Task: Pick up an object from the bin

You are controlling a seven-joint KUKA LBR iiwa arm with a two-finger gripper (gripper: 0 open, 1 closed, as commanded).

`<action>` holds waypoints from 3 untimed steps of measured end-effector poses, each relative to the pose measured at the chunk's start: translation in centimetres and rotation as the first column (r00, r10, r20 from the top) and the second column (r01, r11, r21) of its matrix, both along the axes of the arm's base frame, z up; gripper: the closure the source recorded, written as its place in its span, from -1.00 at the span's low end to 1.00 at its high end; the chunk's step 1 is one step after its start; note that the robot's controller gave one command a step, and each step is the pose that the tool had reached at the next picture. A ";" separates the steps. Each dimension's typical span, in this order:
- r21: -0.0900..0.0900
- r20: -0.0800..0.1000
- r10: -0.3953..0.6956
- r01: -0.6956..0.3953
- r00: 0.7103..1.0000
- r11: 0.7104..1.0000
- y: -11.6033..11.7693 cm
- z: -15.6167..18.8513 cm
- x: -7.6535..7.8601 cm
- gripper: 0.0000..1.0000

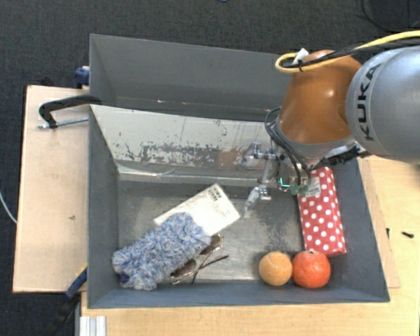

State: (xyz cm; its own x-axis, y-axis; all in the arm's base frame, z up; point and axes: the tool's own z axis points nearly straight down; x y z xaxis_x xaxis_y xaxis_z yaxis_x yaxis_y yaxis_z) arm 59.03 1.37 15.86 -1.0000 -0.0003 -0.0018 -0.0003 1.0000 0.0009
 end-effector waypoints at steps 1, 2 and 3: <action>-0.006 0.008 0.294 -0.294 0.956 0.956 6.8 -8.0 -3.1 1.00; -0.003 0.013 0.294 -0.294 0.956 0.956 6.9 -8.3 -3.2 -1.00; -0.002 -0.005 0.296 -0.296 0.955 0.955 6.9 -8.2 -3.5 1.00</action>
Offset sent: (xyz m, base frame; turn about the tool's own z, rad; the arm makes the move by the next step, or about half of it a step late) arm 0.0000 0.0000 0.0000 0.0000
